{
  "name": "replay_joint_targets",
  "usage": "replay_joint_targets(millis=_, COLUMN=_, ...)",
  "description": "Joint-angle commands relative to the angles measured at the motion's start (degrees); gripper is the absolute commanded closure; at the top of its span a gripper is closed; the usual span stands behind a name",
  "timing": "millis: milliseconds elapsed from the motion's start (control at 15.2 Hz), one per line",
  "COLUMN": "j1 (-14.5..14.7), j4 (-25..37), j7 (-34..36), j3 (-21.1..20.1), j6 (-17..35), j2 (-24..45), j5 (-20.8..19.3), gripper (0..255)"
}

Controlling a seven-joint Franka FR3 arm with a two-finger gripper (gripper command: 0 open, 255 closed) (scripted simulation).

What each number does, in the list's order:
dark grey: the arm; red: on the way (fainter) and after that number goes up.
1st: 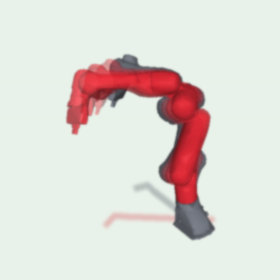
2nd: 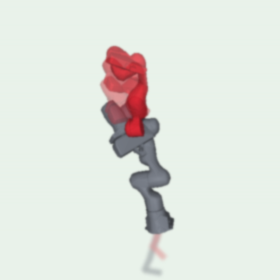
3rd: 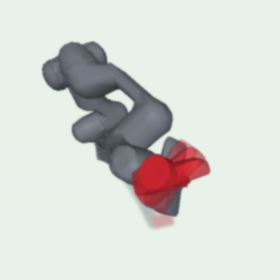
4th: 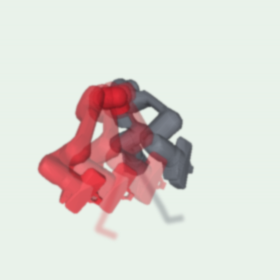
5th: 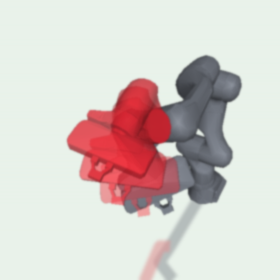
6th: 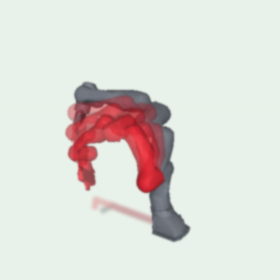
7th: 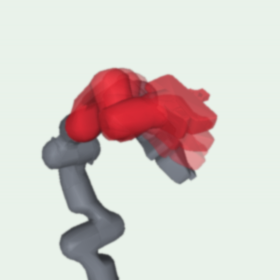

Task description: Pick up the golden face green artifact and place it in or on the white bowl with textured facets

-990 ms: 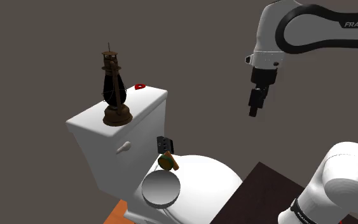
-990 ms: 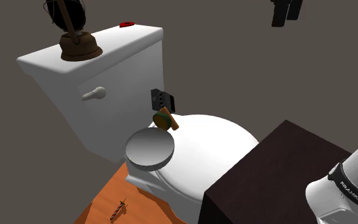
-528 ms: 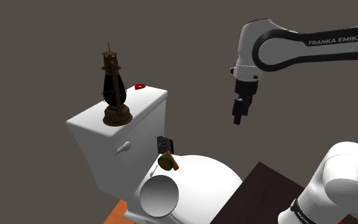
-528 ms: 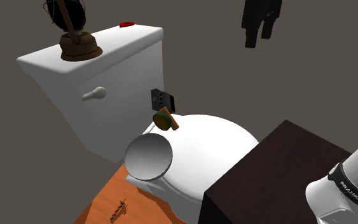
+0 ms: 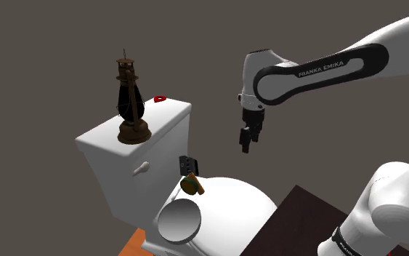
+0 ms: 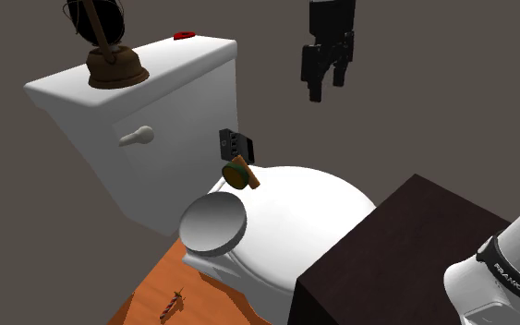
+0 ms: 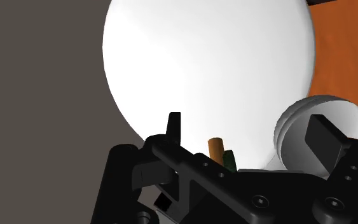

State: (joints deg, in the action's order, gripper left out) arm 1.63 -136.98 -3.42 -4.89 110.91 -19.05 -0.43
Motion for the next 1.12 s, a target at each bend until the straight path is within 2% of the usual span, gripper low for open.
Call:
replay_joint_targets(millis=0, j1=0.25, j4=1.01, j7=0.86, j3=-0.74, j6=3.25, j2=4.24, j5=-0.32, gripper=0)
replay_joint_targets(millis=528, j1=0.88, j4=8.65, j7=3.93, j3=-2.34, j6=12.96, j2=21.97, j5=-3.53, gripper=0)
replay_joint_targets(millis=1056, j1=2.75, j4=21.03, j7=7.05, j3=-2.23, j6=18.07, j2=40.05, j5=-7.8, gripper=0)
